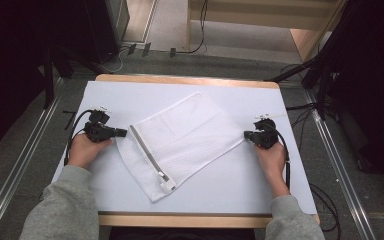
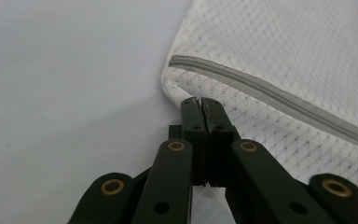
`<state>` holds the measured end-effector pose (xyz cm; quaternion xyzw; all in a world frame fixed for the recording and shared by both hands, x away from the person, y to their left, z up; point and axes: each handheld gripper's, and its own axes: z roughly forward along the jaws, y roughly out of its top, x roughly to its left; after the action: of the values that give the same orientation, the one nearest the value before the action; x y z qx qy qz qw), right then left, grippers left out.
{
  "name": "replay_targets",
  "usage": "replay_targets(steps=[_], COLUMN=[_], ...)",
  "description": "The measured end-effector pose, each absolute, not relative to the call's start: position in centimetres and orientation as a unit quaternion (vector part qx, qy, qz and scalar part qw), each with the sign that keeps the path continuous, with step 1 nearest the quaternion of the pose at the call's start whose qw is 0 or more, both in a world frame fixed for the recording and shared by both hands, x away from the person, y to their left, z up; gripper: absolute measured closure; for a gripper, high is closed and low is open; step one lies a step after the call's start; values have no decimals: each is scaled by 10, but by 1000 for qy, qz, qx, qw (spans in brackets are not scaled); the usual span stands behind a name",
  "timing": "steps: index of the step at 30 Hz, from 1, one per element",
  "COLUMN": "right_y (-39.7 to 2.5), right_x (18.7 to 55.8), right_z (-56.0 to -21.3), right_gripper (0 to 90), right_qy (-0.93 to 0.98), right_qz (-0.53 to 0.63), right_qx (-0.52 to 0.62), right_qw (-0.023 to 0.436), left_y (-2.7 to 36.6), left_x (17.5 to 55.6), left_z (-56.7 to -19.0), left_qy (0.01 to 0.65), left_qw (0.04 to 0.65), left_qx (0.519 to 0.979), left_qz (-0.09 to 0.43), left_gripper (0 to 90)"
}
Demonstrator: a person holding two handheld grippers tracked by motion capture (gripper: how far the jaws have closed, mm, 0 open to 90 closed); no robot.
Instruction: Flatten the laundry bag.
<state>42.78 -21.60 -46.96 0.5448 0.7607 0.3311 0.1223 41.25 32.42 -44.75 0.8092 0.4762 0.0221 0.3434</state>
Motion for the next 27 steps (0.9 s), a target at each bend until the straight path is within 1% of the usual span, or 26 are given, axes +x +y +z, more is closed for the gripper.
replay_targets(steps=[8,13,17,18,20,23,24,27], right_y=[-210,-202,-196,-194,-192,-192,-192,-189], right_x=[460,473,482,483,484,481,478,465], right_z=[-467,-463,-464,-464,-464,-456,-452,-444], right_gripper=[900,900,900,900,892,826,791,767], right_qy=[759,760,764,764,764,759,758,761], right_qz=[338,342,342,342,343,359,364,373], right_qx=[545,539,534,534,534,529,527,516], right_qw=[117,120,119,118,117,121,119,123], left_y=[317,314,312,313,317,323,324,320], left_x=[375,346,331,329,328,329,331,342], left_z=[-443,-442,-441,-440,-438,-431,-429,-425], left_qy=[463,460,454,454,456,460,459,457], left_qw=[347,352,353,355,357,362,365,374], left_qx=[815,815,818,817,815,810,809,806], left_qz=[17,8,3,7,14,25,28,31], left_gripper=[899,897,887,870,803,707,689,654])
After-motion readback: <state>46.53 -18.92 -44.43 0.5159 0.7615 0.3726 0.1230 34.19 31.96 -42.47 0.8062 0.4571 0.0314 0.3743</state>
